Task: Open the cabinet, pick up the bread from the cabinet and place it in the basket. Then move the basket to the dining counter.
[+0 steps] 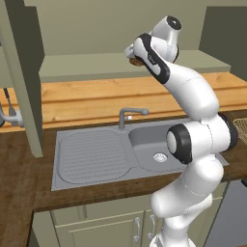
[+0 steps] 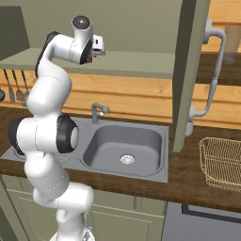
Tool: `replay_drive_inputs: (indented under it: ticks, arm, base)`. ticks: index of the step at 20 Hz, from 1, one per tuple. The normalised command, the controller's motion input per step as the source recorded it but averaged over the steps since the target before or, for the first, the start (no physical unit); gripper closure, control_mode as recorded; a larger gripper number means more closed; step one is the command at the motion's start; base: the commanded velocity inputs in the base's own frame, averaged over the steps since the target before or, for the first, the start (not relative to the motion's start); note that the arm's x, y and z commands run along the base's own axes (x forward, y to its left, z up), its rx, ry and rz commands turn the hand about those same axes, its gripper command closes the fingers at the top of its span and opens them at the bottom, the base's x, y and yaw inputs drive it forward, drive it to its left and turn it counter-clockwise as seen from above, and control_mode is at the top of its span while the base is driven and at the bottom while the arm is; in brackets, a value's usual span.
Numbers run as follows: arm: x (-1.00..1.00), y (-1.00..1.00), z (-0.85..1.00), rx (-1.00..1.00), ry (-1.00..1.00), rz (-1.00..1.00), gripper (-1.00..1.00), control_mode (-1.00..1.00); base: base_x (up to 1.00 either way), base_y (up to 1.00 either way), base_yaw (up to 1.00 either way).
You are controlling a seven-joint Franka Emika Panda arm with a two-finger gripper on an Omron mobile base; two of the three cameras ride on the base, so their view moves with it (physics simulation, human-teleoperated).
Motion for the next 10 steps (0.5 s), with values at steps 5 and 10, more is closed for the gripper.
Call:
replay_drive_inputs:
  ticks: [5, 10]
  arm:
    - [0.14, 0.06, -0.16, 0.0, 0.01, 0.0, -1.0, -1.0]
    - [0.05, 0.06, -0.37, 0.0, 0.0, 0.0, 1.0, -1.0]
  base:
    - [0.0, 0.0, 0.0]
    - [0.0, 0.0, 0.0]
